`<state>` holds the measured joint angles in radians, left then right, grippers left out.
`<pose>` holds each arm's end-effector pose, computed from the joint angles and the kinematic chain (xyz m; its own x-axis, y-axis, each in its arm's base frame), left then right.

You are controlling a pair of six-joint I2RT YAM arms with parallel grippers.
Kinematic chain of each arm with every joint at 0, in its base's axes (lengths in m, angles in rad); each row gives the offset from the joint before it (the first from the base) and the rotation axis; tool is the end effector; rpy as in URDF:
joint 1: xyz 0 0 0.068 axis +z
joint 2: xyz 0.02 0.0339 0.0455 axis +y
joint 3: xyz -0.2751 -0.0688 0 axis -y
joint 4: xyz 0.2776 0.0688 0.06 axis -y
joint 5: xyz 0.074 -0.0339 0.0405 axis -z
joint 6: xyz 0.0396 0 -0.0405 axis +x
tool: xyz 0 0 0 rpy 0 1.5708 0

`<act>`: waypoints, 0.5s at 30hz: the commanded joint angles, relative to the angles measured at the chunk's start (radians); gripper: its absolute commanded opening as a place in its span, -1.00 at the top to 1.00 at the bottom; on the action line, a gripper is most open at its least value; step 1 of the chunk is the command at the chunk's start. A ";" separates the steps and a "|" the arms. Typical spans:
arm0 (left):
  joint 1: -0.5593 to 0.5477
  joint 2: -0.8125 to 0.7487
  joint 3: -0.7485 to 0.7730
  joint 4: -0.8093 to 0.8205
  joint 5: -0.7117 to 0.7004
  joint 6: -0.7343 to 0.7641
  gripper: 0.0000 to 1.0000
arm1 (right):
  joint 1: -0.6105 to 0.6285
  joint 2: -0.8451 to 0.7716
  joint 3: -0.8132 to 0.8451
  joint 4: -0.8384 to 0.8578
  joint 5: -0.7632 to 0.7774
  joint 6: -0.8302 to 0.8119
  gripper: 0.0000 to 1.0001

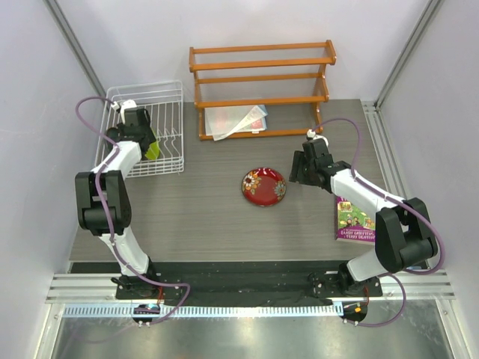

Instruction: Unload the plates from the dish rack

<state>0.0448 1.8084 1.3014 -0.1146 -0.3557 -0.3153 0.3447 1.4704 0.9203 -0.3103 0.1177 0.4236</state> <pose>0.4458 0.0338 0.2338 -0.4524 -0.3113 -0.8358 -0.4892 0.8702 -0.0593 0.3162 0.1086 0.2073 -0.7588 0.1613 -0.6311 0.0531 0.9809 0.1869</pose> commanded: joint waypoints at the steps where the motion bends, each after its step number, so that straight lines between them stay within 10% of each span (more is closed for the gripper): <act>1: 0.007 0.012 0.026 0.049 0.007 -0.016 -0.02 | -0.004 -0.012 0.052 0.000 -0.003 -0.009 -0.16; 6: 0.009 0.006 0.006 0.062 0.031 -0.025 0.59 | -0.004 -0.005 0.048 0.002 -0.003 -0.016 -0.15; 15: 0.007 -0.089 -0.028 0.033 -0.037 -0.027 1.00 | 0.002 0.010 0.049 0.000 -0.003 -0.025 -0.15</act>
<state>0.0536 1.8164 1.2877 -0.1032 -0.3481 -0.3103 0.3447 1.4727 0.9314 -0.3157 0.1173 0.4194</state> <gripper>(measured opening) 0.136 0.579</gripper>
